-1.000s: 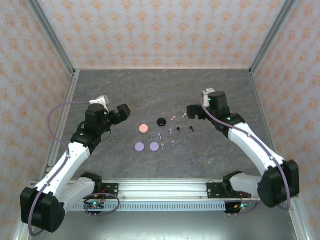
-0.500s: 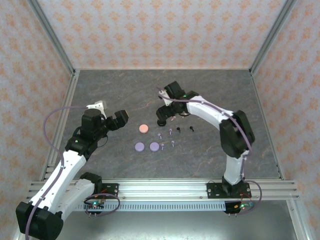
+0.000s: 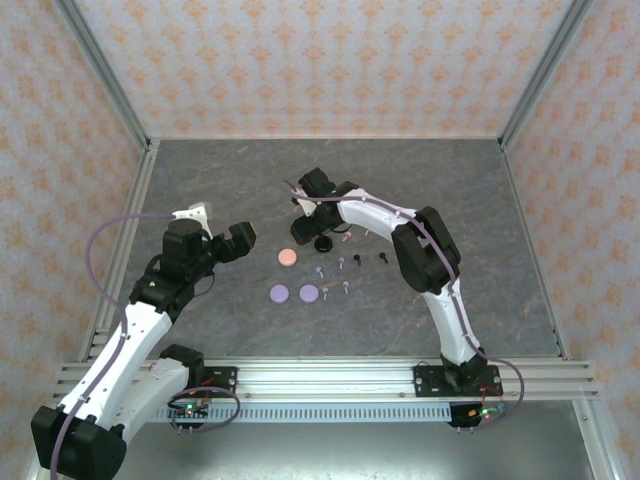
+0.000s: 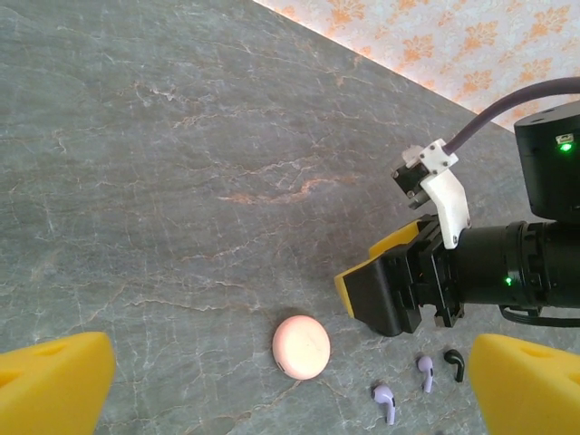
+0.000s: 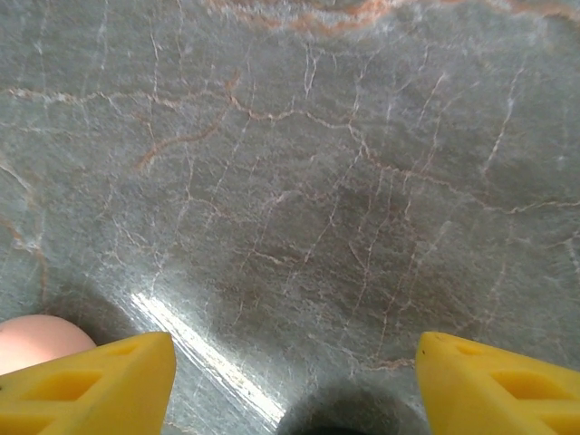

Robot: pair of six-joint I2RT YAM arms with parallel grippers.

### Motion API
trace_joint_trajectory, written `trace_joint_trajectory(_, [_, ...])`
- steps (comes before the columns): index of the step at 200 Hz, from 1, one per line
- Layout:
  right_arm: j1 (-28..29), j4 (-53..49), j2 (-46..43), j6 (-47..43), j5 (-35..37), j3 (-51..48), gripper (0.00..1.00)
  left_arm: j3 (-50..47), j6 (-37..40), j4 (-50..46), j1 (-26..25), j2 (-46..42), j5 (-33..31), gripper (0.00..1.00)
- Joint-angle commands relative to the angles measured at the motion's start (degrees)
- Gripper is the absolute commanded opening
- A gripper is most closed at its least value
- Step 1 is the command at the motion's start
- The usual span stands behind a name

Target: Insert wireless bluetooth earbuds into charging case

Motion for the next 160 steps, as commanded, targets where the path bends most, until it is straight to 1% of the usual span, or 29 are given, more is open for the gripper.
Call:
trace_joint_trajectory(1, [0.55,-3.15,0.64,0.19,0.00,1.31,0.70,-0.53,1.07,-1.67,-0.30,-0.91,-1.39,1.00])
trace_joint_trajectory(18, [0.53,-3.71,0.45,-0.29,0.08,0.60,0.69,-0.58,1.09,-1.71,-0.30,-0.86,-1.60,1.00])
trace_joint_trajectory(34, [0.58,-4.35,0.12,-0.77,0.09,-0.15,0.66,-0.54,1.15,-1.70,-0.30,-0.78,-1.84,1.00])
trace_joint_trajectory(65, [0.55,-5.20,-1.12,-1.79,0.72,-2.51,0.65,-0.36,1.16,-2.21,-0.31,-0.69,-2.32,1.00])
trace_joint_trajectory(131, [0.57,-2.93,-6.94,-2.96,0.75,-11.28,0.65,0.16,0.74,-2.73,-0.30,-0.70,-2.08,1.00])
trace_joint_trajectory(160, [0.61,-2.29,-8.07,-3.53,1.48,-13.64,0.66,0.11,0.63,-2.80,-0.30,-0.68,-2.20,1.00])
